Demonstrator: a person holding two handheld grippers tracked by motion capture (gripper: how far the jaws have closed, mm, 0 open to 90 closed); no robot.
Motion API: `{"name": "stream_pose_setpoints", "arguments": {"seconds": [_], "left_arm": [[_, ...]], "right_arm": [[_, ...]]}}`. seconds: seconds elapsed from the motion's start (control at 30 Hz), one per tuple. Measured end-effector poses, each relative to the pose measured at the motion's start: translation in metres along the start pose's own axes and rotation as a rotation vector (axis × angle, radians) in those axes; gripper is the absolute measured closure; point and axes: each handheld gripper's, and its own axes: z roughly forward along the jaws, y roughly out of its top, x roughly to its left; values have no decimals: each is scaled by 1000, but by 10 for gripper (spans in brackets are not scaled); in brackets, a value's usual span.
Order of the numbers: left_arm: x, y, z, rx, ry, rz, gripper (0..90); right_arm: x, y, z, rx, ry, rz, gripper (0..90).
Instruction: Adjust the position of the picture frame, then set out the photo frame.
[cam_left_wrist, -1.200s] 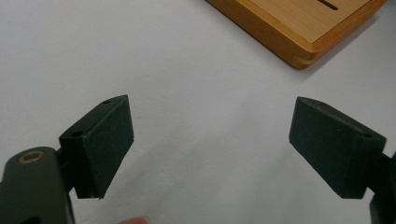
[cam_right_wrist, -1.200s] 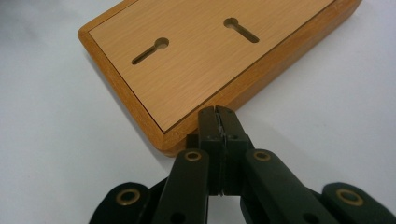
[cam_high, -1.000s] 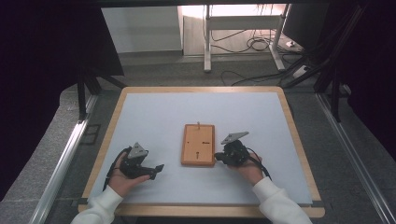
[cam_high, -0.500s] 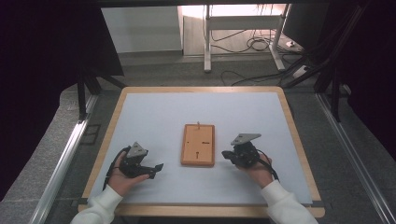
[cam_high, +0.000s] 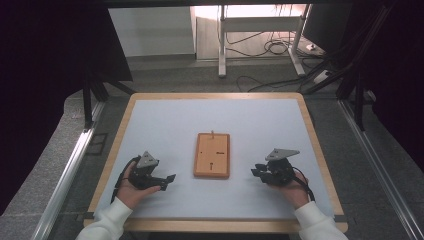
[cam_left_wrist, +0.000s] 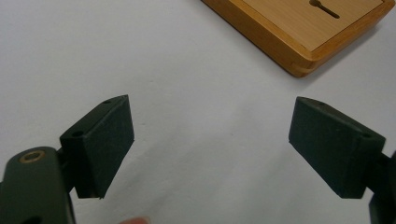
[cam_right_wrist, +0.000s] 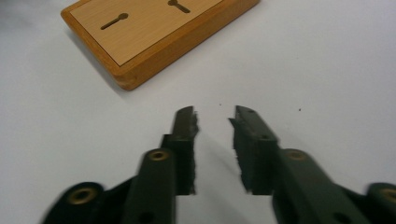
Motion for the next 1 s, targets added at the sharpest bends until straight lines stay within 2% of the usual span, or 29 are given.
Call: {"name": "stream_pose_setpoints", "arguments": {"seconds": [0.2, 0.4, 0.53, 0.67, 0.8, 0.87, 0.93, 1.0], "left_arm": [[1, 2, -1, -10, -3, -3, 141], [0, 10, 4, -28, -16, 10, 163], [1, 20, 10, -42, -36, 16, 188], [2, 37, 17, -40, -72, 39, 259], [-3, 55, 22, -77, -101, 88, 281], [-5, 61, 26, -87, -99, 95, 283], [-7, 68, 31, -82, -74, 122, 284], [-9, 74, 37, -76, -83, 132, 288]], "right_arm": [[1, 0, -1, -14, -25, 8, 495], [1, -3, -1, -18, -38, 41, 393], [2, -4, -2, -26, -40, 37, 370], [3, -6, 0, -12, -31, 28, 356], [3, -9, 2, 1, -29, 25, 351], [3, -8, 3, -1, -31, 26, 351], [4, -8, 2, -2, -33, 24, 352], [5, -8, 2, -2, -36, 22, 351]]}}
